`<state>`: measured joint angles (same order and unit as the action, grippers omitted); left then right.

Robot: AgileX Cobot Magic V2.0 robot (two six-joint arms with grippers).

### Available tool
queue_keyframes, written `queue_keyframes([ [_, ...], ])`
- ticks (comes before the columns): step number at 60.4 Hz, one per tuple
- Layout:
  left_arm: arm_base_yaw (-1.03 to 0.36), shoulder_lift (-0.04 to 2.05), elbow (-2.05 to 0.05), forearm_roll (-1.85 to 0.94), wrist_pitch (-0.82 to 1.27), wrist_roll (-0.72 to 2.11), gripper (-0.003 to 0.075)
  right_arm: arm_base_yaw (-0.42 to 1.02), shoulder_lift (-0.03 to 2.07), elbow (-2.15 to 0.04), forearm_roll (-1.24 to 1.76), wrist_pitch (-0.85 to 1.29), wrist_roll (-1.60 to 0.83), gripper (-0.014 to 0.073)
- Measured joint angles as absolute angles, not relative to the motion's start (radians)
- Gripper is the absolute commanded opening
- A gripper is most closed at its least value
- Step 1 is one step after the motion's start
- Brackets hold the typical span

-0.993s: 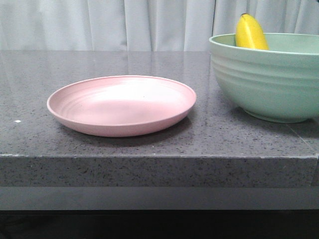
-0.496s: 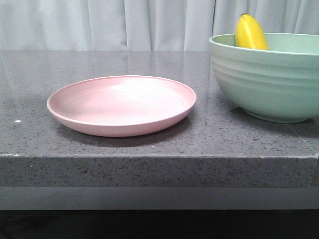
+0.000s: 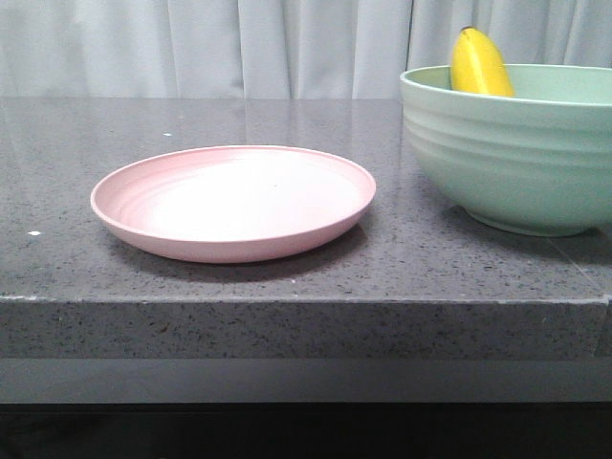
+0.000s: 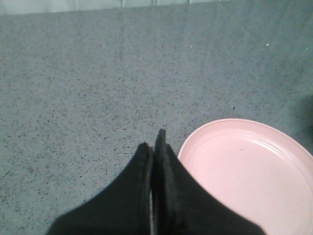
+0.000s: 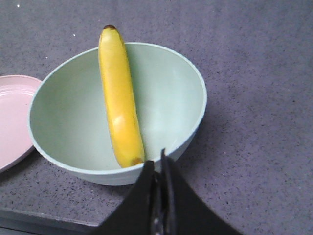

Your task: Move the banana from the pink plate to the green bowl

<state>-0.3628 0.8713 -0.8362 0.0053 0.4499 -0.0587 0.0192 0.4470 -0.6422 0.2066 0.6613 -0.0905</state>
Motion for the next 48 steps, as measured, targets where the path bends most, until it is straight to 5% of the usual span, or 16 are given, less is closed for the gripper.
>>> queue_keyframes([
  [23,-0.363,0.385,-0.509,-0.013,0.397,-0.061,-0.0020,0.019,0.069,-0.362,0.207,0.542,-0.090,-0.0060],
  [48,-0.363,0.170,-0.413,-0.019,0.401,-0.061,-0.0020,0.019,0.047,-0.362,0.219,0.526,-0.090,-0.0060],
])
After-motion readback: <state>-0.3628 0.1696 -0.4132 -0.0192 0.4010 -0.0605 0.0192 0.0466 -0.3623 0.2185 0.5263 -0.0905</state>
